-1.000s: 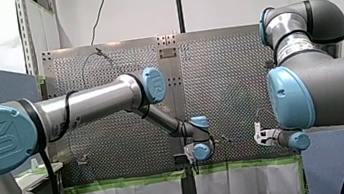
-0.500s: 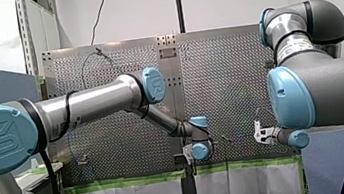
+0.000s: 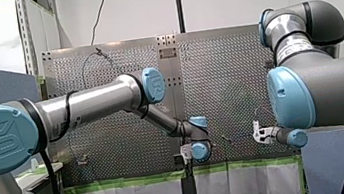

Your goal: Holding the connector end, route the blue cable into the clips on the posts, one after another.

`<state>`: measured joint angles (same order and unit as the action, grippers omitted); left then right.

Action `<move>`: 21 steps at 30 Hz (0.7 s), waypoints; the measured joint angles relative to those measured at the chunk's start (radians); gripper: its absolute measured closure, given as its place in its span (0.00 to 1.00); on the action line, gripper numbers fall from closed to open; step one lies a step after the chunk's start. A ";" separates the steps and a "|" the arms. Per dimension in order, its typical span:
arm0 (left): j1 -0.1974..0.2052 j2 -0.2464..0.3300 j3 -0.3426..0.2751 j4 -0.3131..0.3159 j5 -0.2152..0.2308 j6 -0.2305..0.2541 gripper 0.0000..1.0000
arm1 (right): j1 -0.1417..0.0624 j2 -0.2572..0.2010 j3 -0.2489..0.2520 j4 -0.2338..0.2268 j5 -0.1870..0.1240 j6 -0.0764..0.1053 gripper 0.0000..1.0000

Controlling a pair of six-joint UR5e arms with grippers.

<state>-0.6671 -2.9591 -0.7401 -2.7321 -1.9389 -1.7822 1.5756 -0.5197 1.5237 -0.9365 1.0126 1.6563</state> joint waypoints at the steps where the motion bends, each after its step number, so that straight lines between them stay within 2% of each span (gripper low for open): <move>1: 0.001 0.000 0.000 -0.008 -0.004 0.001 0.00 | 0.000 0.001 0.000 0.000 0.001 0.000 1.00; 8: -0.015 0.007 -0.004 -0.069 -0.010 0.004 0.00 | 0.001 0.001 -0.002 0.009 0.002 0.005 1.00; 13: -0.035 0.041 -0.037 -0.113 -0.002 0.022 0.00 | -0.001 0.002 -0.002 0.031 0.005 0.005 1.00; 16: -0.045 0.072 -0.068 -0.107 -0.001 0.027 0.00 | -0.002 0.003 -0.003 0.040 0.007 0.006 1.00; 21: -0.064 0.126 -0.122 -0.062 -0.005 0.030 0.00 | 0.003 0.004 -0.003 0.045 0.008 0.007 1.00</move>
<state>-0.7309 -2.8332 -0.8623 -2.7943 -1.9436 -1.7518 1.5783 -0.5158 1.5212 -0.8918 1.0201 1.6629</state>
